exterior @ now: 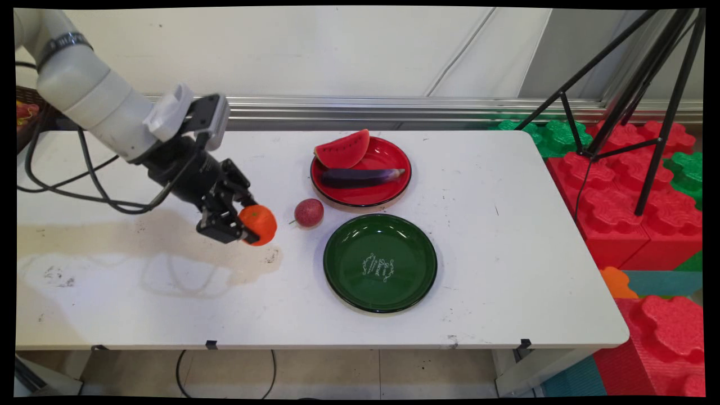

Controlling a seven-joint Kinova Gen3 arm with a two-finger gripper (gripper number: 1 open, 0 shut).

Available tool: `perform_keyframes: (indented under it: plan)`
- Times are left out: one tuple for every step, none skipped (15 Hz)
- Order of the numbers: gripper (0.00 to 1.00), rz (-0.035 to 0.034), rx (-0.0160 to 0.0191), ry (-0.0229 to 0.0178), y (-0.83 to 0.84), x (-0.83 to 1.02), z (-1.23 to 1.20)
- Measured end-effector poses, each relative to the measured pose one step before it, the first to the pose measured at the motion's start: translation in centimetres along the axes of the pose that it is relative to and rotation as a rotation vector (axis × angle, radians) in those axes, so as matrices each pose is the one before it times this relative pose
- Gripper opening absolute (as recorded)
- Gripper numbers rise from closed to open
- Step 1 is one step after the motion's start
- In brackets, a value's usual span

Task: Place the picked object on the table

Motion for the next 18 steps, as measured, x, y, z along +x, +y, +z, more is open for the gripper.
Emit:
perform_keyframes:
  plan:
    - [0.0, -0.00195, -0.00126, -0.01819, -0.114, -0.552, 0.515]
    - [0.0, 0.00046, -0.00101, -0.01793, -0.163, -0.489, 0.579]
    - [0.0, -0.00156, 0.00107, -0.01369, -0.205, -0.353, 0.537]
    - [0.0, -0.00325, 0.00222, -0.01446, -0.255, -0.354, 0.644]
    - [0.0, -0.00386, 0.00187, -0.01373, -0.256, -0.308, 0.664]
    - [0.0, -0.00373, 0.00096, -0.01151, -0.216, -0.233, 0.59]
    - [0.0, -0.0042, 0.00147, -0.01214, -0.244, -0.223, 0.685]
    - [0.0, -0.00493, 0.00129, -0.0107, -0.228, -0.18, 0.641]
    - [0.0, -0.00383, 0.00122, -0.00816, -0.2, -0.098, 0.557]
    - [0.0, -0.00221, 0.001, -0.0049, -0.125, -0.052, 0.348]
    - [0.0, -0.00328, 0.00097, -0.00682, -0.181, -0.068, 0.504]
    - [0.0, -0.00363, 0.0, -0.00723, -0.198, -0.067, 0.557]
    - [0.0, -0.00294, -0.00068, -0.00601, -0.183, -0.042, 0.502]
    - [0.0, -0.00234, -0.00069, -0.00425, -0.132, -0.048, 0.375]
    - [0.0, -0.00145, -0.00044, -0.00252, -0.09, -0.029, 0.235]
    - [0.0, -0.00131, -0.00075, -0.00299, -0.126, -0.036, 0.313]
    - [0.0, -0.00082, -0.0009, -0.00186, -0.069, -0.032, 0.19]
    - [1.0, -0.00087, -0.00142, -0.00175, -0.075, -0.055, 0.23]
